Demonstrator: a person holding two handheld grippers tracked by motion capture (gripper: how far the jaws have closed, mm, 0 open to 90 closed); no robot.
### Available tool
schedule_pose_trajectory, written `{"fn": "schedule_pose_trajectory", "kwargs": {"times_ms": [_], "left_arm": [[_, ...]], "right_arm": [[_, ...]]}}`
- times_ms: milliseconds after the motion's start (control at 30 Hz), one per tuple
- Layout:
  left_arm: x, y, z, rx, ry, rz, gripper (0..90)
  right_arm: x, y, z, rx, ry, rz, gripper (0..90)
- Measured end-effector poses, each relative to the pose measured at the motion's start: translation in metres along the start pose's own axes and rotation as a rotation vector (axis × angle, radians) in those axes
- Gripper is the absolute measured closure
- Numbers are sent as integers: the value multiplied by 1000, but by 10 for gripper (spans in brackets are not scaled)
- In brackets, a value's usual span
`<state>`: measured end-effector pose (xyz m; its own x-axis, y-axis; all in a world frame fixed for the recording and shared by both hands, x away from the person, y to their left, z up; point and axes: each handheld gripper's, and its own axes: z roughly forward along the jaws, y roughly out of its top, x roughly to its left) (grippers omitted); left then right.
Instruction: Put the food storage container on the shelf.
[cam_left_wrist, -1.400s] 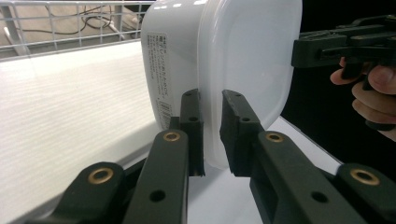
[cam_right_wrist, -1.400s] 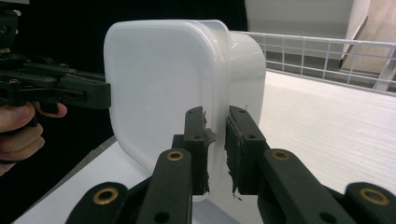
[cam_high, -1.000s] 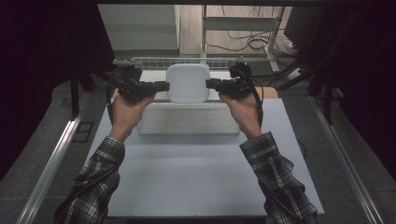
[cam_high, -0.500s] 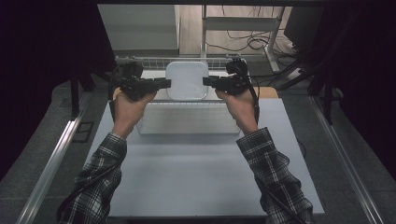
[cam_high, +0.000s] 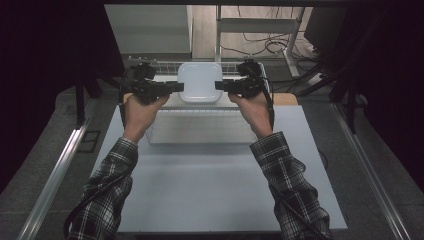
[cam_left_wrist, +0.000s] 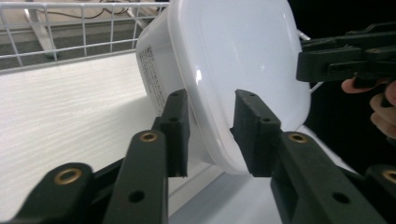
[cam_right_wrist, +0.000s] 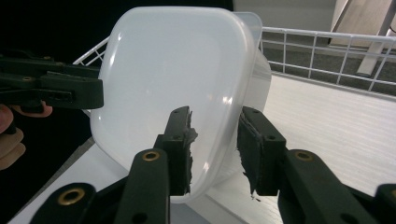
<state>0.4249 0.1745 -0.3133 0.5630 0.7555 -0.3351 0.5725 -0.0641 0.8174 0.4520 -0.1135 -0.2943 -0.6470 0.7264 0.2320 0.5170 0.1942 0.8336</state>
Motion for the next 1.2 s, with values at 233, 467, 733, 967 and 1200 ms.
{"fn": "schedule_pose_trajectory", "kwargs": {"times_ms": [233, 467, 733, 967, 1200], "left_arm": [[4, 8, 6, 15, 37, 3, 587], [6, 13, 10, 8, 49, -7, 558], [9, 21, 19, -11, 114, -5, 549], [3, 20, 18, -38, 167, 54, 457], [1, 15, 12, -45, 68, 85, 263]], "right_arm": [[-2, 3, 6, -6, -20, 11, 588], [0, 6, 13, -23, -121, -22, 567], [1, 8, 15, -22, -124, -19, 584], [0, 7, 15, -42, -144, -24, 516], [-3, 1, 10, -86, -111, -57, 313]]}}
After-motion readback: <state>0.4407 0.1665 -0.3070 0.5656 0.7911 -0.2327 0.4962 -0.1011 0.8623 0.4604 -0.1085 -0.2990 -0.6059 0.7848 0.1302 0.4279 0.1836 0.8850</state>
